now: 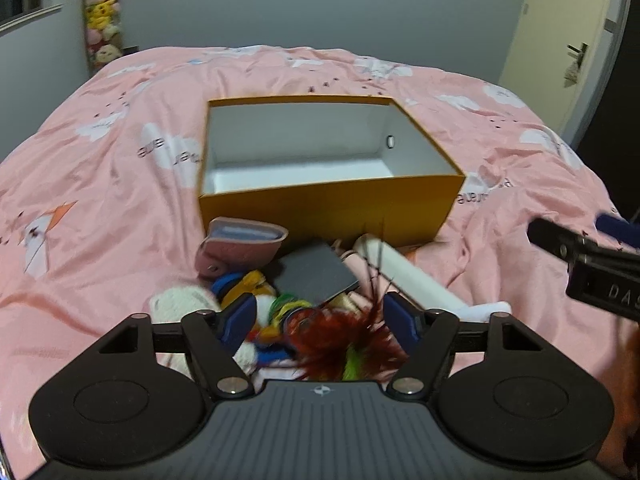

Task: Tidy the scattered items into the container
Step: 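Grasp the white tube with black text with the left gripper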

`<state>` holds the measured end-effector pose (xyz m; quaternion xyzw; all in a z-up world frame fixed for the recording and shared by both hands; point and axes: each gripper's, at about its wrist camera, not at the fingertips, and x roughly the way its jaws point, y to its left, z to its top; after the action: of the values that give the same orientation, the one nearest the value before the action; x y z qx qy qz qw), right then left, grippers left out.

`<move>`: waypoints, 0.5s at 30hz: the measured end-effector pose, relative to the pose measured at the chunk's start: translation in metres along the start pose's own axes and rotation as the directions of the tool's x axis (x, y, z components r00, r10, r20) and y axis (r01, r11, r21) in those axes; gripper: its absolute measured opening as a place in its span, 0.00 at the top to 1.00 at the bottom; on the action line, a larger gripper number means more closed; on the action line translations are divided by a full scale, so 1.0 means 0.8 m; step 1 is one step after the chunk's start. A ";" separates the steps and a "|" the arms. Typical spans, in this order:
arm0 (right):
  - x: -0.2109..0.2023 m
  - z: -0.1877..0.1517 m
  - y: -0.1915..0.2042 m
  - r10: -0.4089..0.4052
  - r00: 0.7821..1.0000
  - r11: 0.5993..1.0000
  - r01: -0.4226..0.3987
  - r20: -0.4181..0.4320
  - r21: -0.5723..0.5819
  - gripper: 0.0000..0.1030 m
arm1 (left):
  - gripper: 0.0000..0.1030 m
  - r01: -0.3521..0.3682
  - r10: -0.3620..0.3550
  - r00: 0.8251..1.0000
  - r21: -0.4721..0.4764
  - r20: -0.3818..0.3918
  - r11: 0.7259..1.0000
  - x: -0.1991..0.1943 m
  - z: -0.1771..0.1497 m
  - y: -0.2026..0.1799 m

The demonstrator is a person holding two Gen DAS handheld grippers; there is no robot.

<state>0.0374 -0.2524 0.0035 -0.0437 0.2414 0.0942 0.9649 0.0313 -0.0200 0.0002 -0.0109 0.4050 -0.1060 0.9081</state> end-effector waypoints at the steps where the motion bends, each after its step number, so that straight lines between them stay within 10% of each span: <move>1: 0.000 0.003 -0.003 0.017 0.999 1.000 -0.017 0.027 -0.011 0.00 | 0.27 0.008 -0.008 1.000 0.008 -0.003 1.000 0.003 0.003 -0.002; 10: 0.050 0.019 -0.025 0.145 0.981 0.989 -0.149 -0.126 -0.018 0.04 | 0.61 0.165 -0.168 0.982 -0.038 -0.083 0.985 0.041 0.049 -0.009; 12: 0.064 0.019 -0.026 0.148 0.974 0.987 -0.156 -0.173 -0.034 0.37 | 0.63 0.207 -0.217 0.968 -0.088 -0.129 0.974 0.059 0.059 -0.007; 15: 0.090 0.017 -0.034 0.195 0.948 0.980 -0.201 -0.253 0.003 0.50 | 0.64 0.225 -0.244 0.947 -0.111 -0.210 0.968 0.091 0.071 -0.011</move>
<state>0.1115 -0.2655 -0.0180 -0.0418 0.3640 0.1869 0.9115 0.1192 -0.0474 -0.0140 -0.0861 0.5040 -0.1965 0.8366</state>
